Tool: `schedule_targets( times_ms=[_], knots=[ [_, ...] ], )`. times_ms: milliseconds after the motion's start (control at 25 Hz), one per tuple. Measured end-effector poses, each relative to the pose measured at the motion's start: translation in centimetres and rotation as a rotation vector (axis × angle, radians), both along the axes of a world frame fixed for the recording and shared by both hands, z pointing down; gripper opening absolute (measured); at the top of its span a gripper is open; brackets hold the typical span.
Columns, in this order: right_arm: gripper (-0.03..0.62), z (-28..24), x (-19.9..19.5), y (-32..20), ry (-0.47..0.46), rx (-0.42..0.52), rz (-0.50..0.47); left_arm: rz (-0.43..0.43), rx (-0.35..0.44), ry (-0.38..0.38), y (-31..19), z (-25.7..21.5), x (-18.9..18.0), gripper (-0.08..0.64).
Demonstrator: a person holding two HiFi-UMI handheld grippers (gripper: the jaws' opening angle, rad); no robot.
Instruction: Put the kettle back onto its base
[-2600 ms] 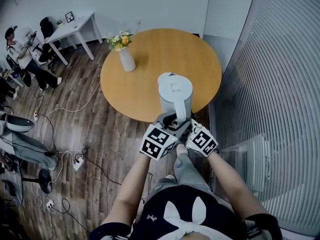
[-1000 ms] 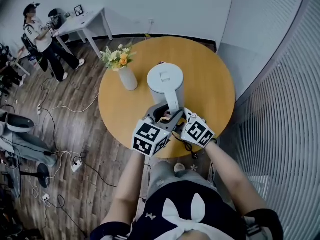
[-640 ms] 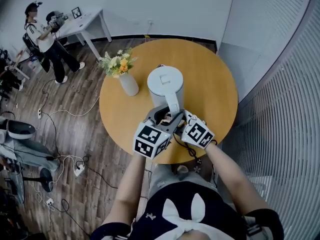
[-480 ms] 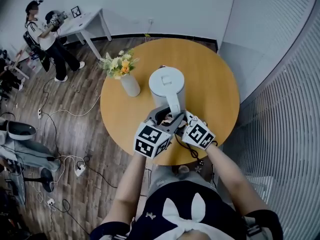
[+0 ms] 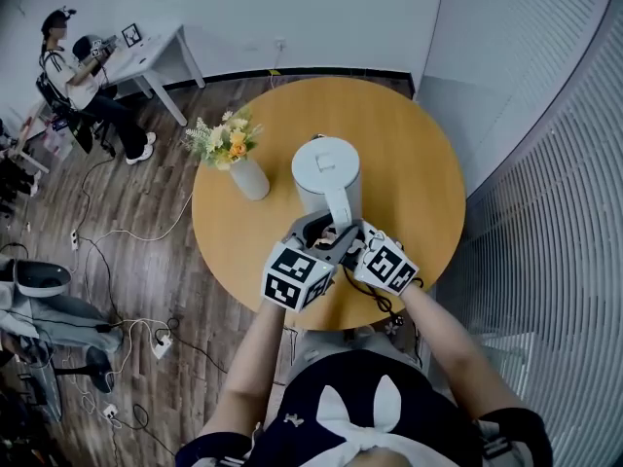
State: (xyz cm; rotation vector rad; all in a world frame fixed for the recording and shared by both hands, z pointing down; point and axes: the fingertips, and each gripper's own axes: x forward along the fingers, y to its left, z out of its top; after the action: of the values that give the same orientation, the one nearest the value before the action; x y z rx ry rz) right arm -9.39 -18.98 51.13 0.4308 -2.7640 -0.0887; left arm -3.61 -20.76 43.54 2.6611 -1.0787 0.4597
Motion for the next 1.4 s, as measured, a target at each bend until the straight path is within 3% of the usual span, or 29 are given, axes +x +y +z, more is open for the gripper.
schedule_targets(
  times_ms=[1400],
  knots=[
    [0.13, 5.4, 0.8, -1.0, 0.068, -0.084, 0.062, 0.027, -0.111, -0.014, -0.9, 4.7, 0.2, 0.176]
  ],
)
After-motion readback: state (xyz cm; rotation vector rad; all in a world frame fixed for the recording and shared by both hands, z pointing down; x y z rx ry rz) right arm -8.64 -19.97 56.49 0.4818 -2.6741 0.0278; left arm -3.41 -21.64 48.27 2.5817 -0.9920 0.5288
